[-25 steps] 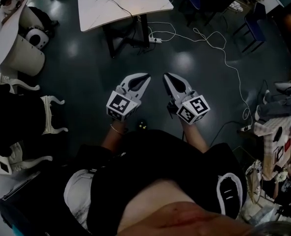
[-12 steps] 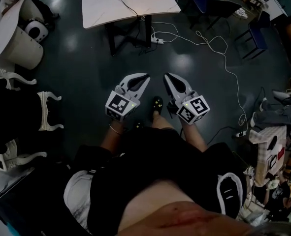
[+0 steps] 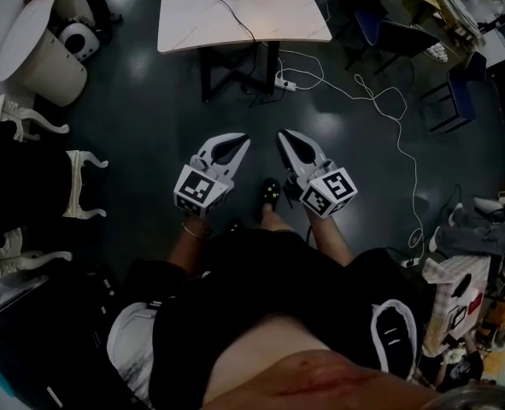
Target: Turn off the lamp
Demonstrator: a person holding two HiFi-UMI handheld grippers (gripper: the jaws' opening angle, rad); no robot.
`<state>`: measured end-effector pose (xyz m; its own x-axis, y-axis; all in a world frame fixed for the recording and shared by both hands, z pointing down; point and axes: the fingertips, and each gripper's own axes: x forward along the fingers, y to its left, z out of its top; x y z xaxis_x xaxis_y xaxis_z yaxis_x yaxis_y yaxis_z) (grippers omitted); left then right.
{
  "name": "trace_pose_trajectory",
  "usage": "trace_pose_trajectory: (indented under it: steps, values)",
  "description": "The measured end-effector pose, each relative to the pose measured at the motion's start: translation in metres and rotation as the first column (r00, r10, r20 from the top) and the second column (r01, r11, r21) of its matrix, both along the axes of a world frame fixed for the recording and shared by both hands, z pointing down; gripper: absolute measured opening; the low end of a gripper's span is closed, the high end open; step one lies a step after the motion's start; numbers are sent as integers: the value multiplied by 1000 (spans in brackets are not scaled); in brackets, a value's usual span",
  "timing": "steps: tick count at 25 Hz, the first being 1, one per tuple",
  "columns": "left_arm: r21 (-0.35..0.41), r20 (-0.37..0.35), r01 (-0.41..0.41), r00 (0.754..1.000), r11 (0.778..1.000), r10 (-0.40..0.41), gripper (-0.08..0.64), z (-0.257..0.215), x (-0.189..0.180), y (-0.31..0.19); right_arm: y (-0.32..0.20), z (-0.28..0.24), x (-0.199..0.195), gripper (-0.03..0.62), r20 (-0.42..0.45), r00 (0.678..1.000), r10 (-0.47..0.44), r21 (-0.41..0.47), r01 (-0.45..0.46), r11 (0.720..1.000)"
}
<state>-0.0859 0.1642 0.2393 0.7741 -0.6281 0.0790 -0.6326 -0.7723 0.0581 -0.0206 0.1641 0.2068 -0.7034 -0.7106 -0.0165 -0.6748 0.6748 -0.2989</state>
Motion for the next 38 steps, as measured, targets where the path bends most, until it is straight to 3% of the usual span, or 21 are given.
trace_pose_trajectory:
  steps: [7,20,30,38]
  values:
    - [-40,1,-3,1000,999,3,6,8,21,-25,-30,9,24,0,21,1000,-4,-17,4,1000]
    - [-17,21,19,1000,1000,-19,6,-1,72,-109,-111,18,77,0,27,1000,-16,-11,16,1000]
    - [-40,62,108,992,993,-106,6,12,103,-169,-170,37,110,2,9,994,-108,-30,109,994]
    - [-45,140,178,975,983,-171,6,36,97,-190,-201,70,100,2,-11,979,-202,-67,201,977]
